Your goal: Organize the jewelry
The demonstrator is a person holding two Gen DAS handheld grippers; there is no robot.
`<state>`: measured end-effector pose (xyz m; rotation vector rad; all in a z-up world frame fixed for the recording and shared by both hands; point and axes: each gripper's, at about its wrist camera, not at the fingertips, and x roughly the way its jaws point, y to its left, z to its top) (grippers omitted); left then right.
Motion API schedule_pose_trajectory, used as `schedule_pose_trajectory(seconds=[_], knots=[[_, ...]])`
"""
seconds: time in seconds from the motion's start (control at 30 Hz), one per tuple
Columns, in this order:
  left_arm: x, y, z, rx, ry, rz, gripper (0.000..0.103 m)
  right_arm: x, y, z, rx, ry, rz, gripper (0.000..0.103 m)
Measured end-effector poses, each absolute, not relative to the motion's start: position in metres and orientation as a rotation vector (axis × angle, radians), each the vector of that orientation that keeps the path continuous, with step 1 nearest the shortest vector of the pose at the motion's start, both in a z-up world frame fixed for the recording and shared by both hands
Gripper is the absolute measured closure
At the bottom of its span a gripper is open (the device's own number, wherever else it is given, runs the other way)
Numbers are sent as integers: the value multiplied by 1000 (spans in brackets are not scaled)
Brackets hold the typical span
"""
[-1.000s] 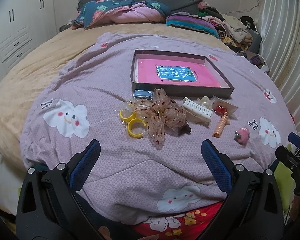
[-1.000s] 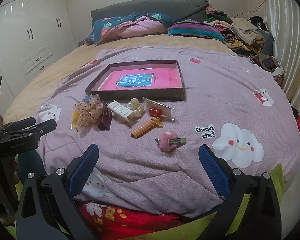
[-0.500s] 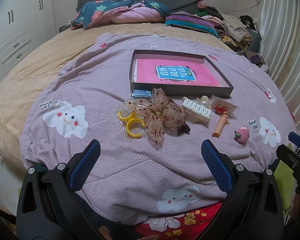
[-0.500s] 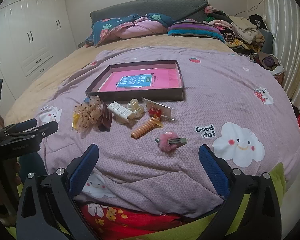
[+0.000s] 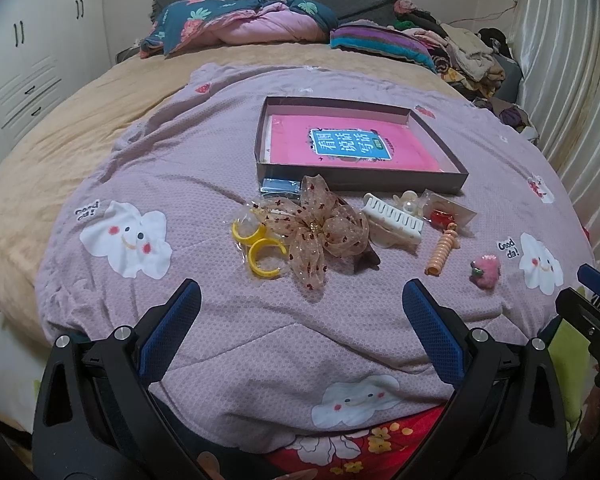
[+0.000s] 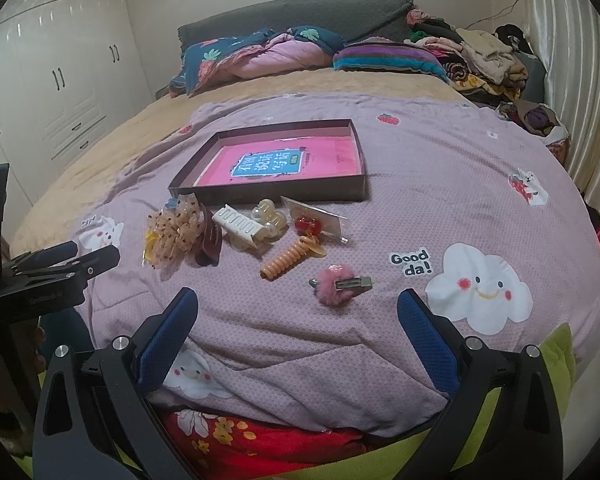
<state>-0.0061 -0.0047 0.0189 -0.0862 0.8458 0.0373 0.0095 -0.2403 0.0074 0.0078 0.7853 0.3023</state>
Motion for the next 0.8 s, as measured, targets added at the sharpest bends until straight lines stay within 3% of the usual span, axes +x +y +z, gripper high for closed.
schedule_pose_trajectory(seconds=[0.8], knots=[[69,24,-13,-147,951,-8,8,69,-220,-8,-44,839,375,4]])
